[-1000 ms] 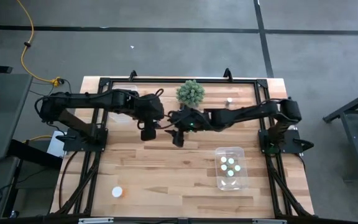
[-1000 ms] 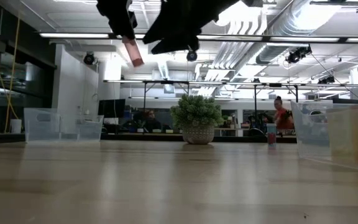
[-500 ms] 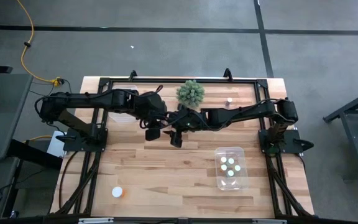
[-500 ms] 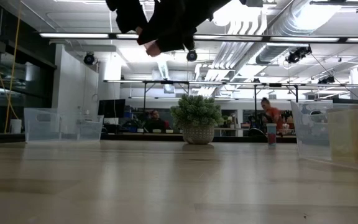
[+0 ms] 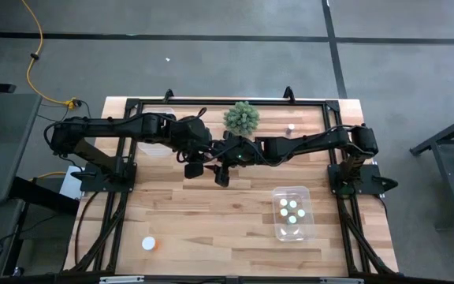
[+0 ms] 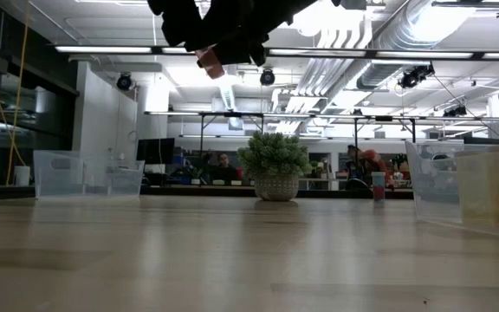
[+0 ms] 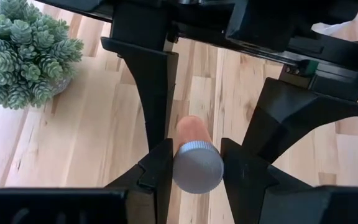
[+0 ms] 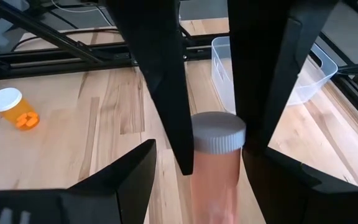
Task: Pick and place medicine bottles into bin by pill shape (circle, oval)
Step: Put the pink tablet bottle into the right transparent bin
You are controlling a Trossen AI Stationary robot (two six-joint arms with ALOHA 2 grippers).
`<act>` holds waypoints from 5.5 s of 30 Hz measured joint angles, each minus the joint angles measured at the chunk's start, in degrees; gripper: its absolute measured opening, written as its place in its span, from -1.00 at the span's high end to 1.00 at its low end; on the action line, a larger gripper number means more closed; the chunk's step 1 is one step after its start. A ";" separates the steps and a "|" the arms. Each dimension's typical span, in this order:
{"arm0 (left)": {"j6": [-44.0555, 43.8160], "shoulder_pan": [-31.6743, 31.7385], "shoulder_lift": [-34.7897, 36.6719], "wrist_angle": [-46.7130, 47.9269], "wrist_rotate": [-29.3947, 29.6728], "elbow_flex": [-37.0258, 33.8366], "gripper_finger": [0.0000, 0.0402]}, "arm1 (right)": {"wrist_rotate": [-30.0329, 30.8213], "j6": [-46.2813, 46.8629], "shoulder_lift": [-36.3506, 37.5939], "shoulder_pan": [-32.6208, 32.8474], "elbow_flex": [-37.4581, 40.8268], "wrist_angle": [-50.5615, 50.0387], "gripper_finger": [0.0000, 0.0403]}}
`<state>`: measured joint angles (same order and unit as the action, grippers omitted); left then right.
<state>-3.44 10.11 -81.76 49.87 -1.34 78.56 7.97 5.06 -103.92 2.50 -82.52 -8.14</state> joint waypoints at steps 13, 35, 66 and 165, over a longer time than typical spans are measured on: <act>0.21 -0.04 0.00 0.02 -0.04 0.00 0.48 | 0.81 -0.17 0.04 -0.02 0.05 -0.02 0.18; 0.61 0.00 0.00 0.00 0.21 0.02 0.48 | 0.76 -1.49 0.04 -0.02 0.09 -0.20 0.51; 6.09 0.04 0.02 3.40 0.09 5.92 -0.06 | 0.57 -1.70 0.20 0.00 0.09 -0.17 0.51; -2.84 -9.70 20.79 -79.66 15.52 -40.68 0.55 | -14.67 2.38 8.04 -3.50 0.07 18.47 0.51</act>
<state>-6.28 0.40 -60.97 -29.79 14.17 37.89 -6.70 7.44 -95.88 -0.99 -82.46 10.33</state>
